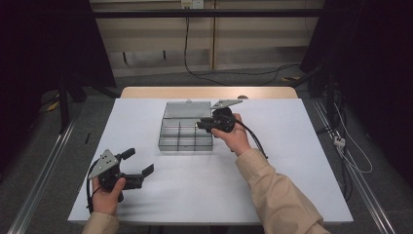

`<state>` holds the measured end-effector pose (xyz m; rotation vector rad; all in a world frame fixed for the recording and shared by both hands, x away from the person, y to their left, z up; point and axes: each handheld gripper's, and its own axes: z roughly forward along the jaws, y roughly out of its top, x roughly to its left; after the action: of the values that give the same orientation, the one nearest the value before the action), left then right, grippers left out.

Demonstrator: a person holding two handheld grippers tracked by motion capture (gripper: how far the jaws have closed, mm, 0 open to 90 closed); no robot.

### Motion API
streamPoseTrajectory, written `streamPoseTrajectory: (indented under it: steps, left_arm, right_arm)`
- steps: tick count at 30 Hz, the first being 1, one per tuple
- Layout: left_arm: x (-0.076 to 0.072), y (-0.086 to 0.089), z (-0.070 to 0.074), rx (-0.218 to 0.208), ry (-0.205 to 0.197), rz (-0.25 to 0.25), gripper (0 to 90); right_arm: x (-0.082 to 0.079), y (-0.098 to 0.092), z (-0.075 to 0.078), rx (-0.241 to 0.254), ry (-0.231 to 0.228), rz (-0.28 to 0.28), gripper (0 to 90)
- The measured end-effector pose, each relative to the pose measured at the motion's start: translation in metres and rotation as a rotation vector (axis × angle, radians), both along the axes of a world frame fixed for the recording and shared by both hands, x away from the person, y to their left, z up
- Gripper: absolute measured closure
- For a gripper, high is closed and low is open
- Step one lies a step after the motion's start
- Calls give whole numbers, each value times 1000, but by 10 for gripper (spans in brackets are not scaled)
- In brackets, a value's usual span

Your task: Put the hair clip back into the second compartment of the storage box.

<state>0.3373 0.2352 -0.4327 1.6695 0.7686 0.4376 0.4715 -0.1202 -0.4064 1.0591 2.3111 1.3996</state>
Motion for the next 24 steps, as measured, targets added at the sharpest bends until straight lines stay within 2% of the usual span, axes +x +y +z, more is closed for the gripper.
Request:
streamPoseTrajectory:
  steps: [24]
  left_arm:
    - [0, 1, 0, -4, 6, 3, 38]
  right_arm:
    - [9, 9, -3, 2, 4, 11, 737]
